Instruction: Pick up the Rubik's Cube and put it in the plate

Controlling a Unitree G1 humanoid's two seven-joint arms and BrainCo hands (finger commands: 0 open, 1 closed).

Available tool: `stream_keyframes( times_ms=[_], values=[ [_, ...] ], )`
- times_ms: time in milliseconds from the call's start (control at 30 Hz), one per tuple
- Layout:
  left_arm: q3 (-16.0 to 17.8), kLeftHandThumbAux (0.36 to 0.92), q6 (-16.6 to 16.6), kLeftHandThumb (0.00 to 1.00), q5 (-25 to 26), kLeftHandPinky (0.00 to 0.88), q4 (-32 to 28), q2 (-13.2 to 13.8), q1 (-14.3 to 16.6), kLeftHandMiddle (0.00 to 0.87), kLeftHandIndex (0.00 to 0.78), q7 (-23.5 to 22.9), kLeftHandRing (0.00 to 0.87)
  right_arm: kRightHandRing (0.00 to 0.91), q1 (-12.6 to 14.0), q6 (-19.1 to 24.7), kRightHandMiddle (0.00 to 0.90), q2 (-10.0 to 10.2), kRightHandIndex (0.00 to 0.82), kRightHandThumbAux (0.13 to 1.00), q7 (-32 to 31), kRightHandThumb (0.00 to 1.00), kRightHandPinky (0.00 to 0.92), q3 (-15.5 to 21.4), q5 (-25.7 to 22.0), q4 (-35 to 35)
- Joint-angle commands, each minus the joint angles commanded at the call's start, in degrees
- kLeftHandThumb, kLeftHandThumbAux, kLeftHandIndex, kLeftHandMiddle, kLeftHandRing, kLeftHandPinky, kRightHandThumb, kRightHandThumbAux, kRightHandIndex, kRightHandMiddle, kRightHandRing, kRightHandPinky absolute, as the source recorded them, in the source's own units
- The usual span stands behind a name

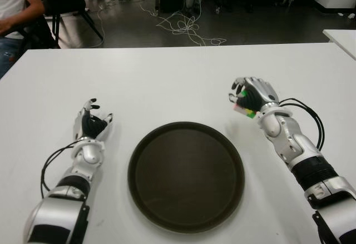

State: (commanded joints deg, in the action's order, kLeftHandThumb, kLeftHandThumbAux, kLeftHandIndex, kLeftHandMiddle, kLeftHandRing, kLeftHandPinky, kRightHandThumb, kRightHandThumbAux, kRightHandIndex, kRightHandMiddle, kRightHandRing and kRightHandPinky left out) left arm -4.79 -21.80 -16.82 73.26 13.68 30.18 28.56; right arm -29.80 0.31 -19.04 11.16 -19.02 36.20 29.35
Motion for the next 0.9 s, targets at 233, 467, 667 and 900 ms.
stream_keyframes(
  times_ms=[233,467,667,900],
  values=[
    [0.0,0.736,0.1,0.231,-0.3,0.33,-0.1,0.0,-0.1,0.285,0.17,0.6,0.311,0.665,0.0,1.1,0.636,0.2,0.424,0.722,-0.7,0.686,0.685,-0.2,0.1,-0.8],
    [-0.4,0.742,0.4,0.277,-0.9,0.352,0.0,0.0,0.0,0.3,0.181,1.3,0.33,0.711,0.0,1.1,0.685,0.5,0.43,0.719,-0.1,0.694,0.721,-0.1,0.3,-1.0],
    [-0.7,0.746,0.6,0.283,-1.0,0.365,0.0,0.0,0.1,0.303,0.181,1.3,0.338,0.742,-0.1,0.7,0.726,1.0,0.433,0.719,1.4,0.698,0.743,0.4,0.2,-0.9],
    [-1.0,0.745,0.5,0.256,-1.1,0.327,0.2,0.2,0.1,0.284,0.172,1.4,0.31,0.757,0.0,-1.7,0.745,2.3,0.435,0.721,3.6,0.699,0.748,1.6,-1.3,-2.4]
  ],
)
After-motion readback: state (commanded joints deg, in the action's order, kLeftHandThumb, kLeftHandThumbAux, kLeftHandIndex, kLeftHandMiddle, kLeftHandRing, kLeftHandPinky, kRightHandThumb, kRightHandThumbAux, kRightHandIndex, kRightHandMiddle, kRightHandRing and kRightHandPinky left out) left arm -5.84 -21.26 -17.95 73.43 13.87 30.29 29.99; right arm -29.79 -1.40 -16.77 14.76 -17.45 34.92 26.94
